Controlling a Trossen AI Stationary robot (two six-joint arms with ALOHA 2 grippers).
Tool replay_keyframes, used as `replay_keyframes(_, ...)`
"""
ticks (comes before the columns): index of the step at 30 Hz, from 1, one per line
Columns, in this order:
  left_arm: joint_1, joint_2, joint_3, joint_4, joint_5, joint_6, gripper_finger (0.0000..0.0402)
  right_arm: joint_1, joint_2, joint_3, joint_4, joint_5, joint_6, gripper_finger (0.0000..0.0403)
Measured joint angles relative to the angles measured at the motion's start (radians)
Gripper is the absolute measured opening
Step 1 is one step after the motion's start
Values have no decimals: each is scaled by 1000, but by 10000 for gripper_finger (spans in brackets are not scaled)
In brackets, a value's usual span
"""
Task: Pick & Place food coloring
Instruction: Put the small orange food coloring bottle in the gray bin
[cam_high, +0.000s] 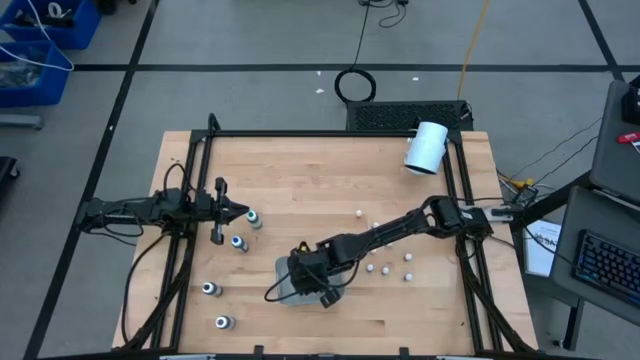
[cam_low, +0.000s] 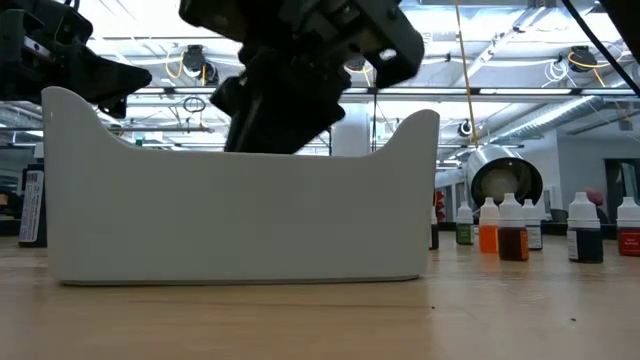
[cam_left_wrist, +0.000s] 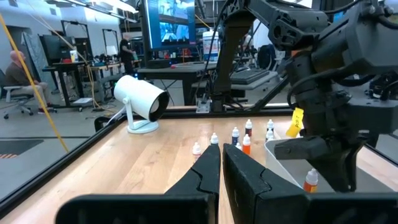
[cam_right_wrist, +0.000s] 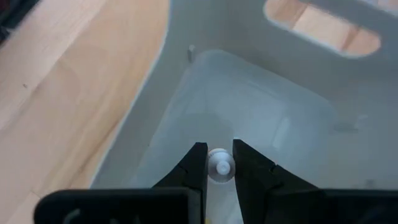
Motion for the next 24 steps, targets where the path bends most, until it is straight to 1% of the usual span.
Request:
replay_keyframes(7, 0, 0, 0, 0, 0, 0, 26, 0, 2, -9, 34, -22, 5, 41)
replay_keyframes(11, 0, 0, 0, 1, 0, 0, 26, -1, 13, -40, 75, -68, 26, 41)
replay_keyframes(13, 0, 0, 0, 0, 0, 0, 26, -1, 10, -45, 101, -69, 26, 41)
replay_keyframes(21, 0, 0, 0, 0, 0, 0, 26, -1, 11, -49, 96, -65, 29, 42)
replay_keyframes(22, 0, 0, 0, 0, 0, 0, 26, -1, 11, -49, 96, -65, 29, 49)
replay_keyframes(24, 0, 0, 0, 0, 0, 0, 26, 0, 11, -49, 98, -64, 28, 78)
